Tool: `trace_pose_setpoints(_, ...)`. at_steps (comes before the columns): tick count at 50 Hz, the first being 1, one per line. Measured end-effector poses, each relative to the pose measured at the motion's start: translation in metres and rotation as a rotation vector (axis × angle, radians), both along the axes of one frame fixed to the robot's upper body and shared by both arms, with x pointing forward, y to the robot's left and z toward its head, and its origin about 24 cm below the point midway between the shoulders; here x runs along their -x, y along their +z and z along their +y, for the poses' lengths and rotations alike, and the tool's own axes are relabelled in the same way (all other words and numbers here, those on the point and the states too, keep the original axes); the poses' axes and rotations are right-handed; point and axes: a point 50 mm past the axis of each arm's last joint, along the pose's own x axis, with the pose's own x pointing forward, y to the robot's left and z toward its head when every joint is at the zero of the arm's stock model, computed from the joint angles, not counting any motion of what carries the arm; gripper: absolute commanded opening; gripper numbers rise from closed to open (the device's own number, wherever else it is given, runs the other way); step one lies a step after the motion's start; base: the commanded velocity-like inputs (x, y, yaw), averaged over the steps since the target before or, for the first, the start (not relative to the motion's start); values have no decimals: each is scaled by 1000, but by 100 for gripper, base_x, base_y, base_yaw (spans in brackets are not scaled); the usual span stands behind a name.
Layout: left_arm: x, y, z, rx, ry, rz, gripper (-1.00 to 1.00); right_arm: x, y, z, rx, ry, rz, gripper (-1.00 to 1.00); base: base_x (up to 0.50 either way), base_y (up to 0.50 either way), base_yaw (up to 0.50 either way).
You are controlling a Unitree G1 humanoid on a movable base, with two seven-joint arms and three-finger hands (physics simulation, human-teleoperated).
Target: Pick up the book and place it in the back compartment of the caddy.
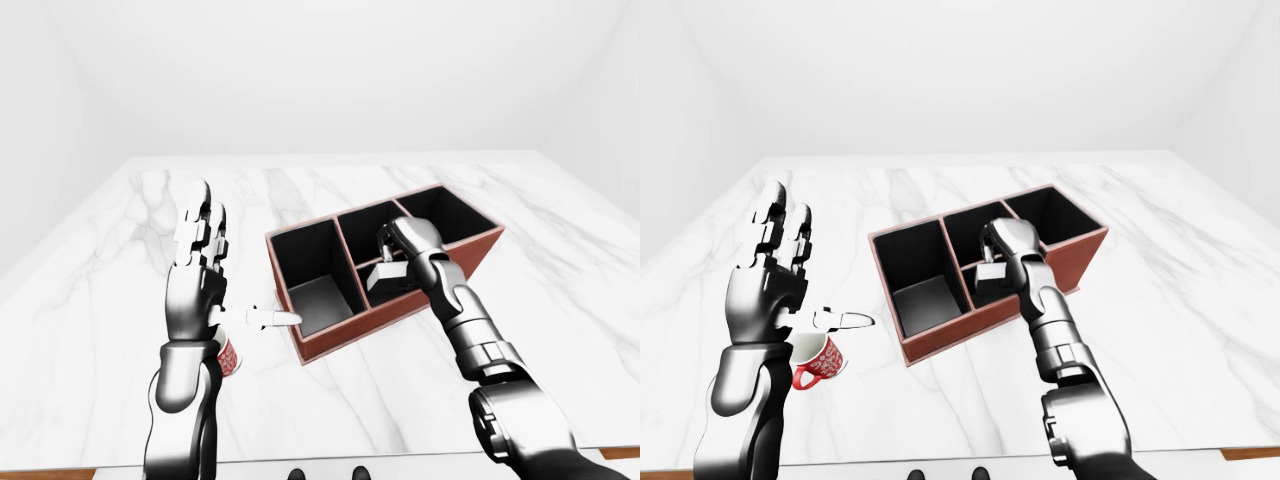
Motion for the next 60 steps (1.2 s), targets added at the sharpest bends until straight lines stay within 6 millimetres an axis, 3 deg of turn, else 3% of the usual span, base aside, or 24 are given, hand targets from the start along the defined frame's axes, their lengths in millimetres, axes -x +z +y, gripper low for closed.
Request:
trace_pose_setpoints(21, 1, 1, 0, 0, 1, -6, 100, 0, -3, 3, 14, 0, -12, -100, 0, 0, 0)
trace_pose_setpoints(22, 1, 1, 0, 0, 1, -7, 100, 0, -3, 3, 16, 0, -12, -62, 0, 0, 0)
trace_pose_setpoints(23, 1, 1, 0, 0, 1, -7, 100, 0, -4, 3, 20, -1, -11, 100, 0, 0, 0)
trace_pose_setpoints(44, 0, 1, 0, 0, 3, -5, 100, 5, -9, 2, 56, 6, 5, 100, 0, 0, 0)
trace_pose_setpoints(60, 0, -1, 0, -1, 4, 2, 100, 23, 33, 2, 4, 55, -105, 100, 0, 0, 0)
